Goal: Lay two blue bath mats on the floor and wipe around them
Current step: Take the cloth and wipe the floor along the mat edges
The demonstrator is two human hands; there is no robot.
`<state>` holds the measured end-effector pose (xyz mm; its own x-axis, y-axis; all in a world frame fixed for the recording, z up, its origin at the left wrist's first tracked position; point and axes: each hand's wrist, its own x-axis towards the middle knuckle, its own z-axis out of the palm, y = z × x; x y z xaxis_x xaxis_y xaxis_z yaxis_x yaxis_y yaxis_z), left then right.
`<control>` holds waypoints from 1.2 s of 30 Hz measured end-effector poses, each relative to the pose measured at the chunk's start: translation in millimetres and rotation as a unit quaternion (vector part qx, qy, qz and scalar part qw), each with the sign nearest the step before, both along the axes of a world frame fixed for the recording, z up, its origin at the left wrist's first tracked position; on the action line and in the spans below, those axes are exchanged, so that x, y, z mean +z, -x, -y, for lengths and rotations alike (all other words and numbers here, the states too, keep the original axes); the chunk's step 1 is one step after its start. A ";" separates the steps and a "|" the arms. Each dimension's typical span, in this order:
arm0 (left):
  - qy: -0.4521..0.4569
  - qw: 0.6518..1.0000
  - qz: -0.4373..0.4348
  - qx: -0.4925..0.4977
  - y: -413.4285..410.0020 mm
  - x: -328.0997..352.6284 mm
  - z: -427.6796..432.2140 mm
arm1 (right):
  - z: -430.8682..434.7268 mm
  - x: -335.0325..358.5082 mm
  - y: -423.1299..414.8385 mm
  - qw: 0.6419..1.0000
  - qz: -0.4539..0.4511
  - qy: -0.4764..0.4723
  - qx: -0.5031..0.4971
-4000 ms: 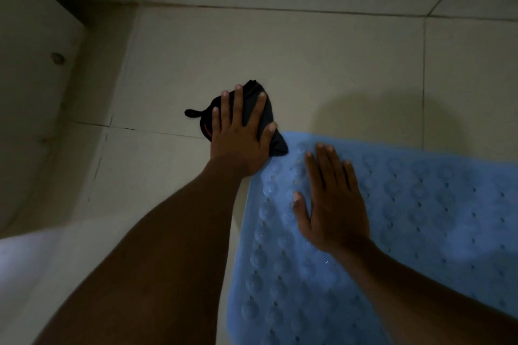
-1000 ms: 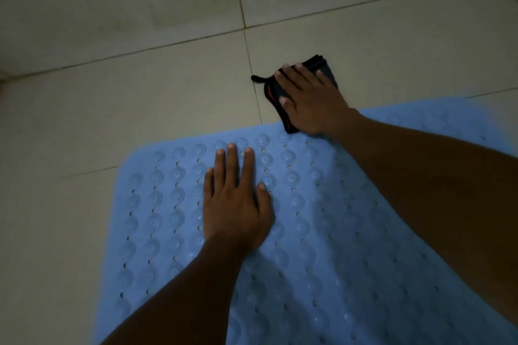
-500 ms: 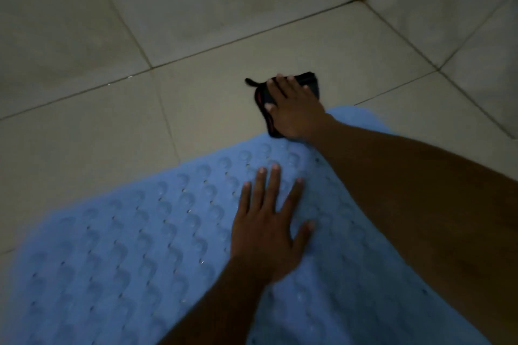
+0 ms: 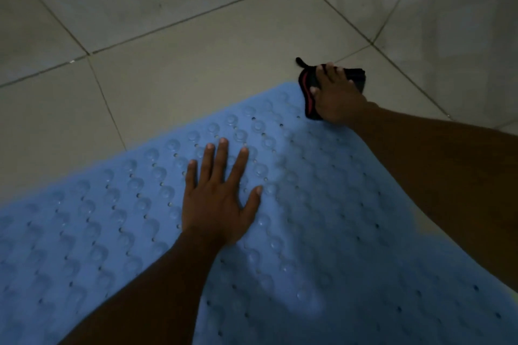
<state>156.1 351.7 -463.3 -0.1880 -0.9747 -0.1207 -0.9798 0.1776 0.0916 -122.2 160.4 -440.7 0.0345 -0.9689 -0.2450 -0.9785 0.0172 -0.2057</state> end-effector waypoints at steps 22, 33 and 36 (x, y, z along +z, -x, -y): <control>-0.020 0.994 -0.102 -0.046 213.0 5.7 -197.6 | -259.3 6.5 140.4 0.999 0.026 -0.018 0.007; -0.024 0.999 -0.036 -0.034 216.5 6.9 -196.3 | -294.3 12.5 191.2 0.998 0.048 -0.036 0.031; -0.030 0.998 -0.034 -0.037 216.4 7.0 -196.2 | -320.5 14.9 211.1 0.998 0.048 -0.037 0.016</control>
<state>-60.3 547.9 -456.3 -0.2687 -0.9495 -0.1621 -0.9555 0.2415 0.1694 -333.3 480.9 -425.8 0.0915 -0.9466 -0.3091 -0.9545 0.0052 -0.2982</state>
